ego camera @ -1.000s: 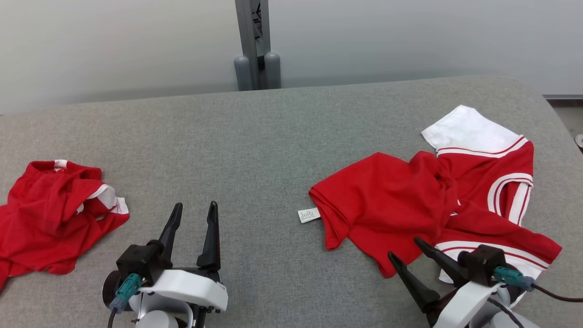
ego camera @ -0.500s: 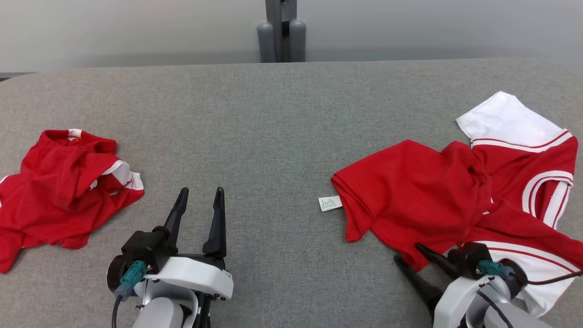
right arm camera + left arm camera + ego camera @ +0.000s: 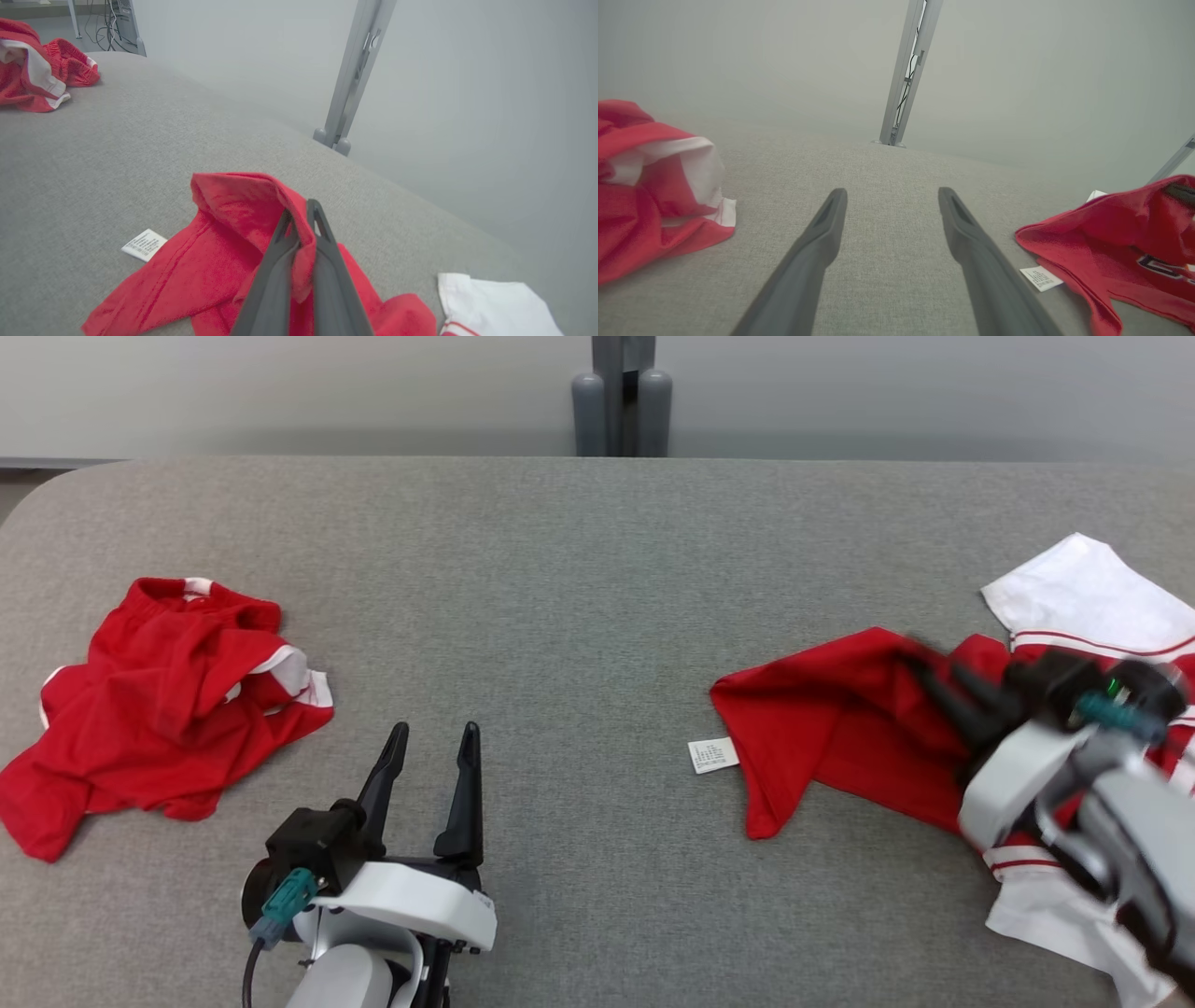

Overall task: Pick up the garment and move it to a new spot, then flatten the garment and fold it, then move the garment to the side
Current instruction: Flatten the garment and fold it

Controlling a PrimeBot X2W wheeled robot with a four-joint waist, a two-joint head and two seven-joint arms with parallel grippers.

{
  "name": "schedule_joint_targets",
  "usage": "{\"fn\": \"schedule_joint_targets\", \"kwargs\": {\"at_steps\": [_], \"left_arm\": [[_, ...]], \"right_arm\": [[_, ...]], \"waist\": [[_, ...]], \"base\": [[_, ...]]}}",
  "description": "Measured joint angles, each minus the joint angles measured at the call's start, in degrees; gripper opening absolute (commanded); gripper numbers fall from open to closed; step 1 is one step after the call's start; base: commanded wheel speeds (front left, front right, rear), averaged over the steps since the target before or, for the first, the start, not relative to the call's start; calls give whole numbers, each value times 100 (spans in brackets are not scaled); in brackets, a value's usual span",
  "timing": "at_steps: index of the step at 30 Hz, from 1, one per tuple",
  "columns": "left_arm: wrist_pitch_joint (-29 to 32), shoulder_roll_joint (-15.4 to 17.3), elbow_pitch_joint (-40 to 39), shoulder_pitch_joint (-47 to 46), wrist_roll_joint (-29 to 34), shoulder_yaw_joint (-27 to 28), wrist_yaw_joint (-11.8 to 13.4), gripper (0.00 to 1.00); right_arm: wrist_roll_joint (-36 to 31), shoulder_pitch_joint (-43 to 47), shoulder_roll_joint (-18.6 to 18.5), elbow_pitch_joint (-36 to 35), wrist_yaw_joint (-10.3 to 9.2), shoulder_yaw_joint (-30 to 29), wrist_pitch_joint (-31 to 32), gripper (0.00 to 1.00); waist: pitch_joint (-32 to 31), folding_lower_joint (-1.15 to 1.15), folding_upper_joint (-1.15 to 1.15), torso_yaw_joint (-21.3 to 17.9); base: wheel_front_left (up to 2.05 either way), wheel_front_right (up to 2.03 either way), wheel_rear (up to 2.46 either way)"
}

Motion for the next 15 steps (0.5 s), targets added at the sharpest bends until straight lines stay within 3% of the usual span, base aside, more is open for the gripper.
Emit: {"fn": "schedule_joint_targets", "kwargs": {"at_steps": [8, 15], "left_arm": [[-1, 3, -68, -231, -147, -366, 7, 100], [-2, 0, -229, -494, -415, -775, 86, 100]], "right_arm": [[-226, -1827, -516, 11, 0, 280, 467, 0], [-13, -3333, -767, 1011, 0, 755, 661, 0]], "waist": [[146, 0, 0, 411], [497, 0, 0, 959]], "base": [[0, 0, 0], [0, 0, 0]]}}
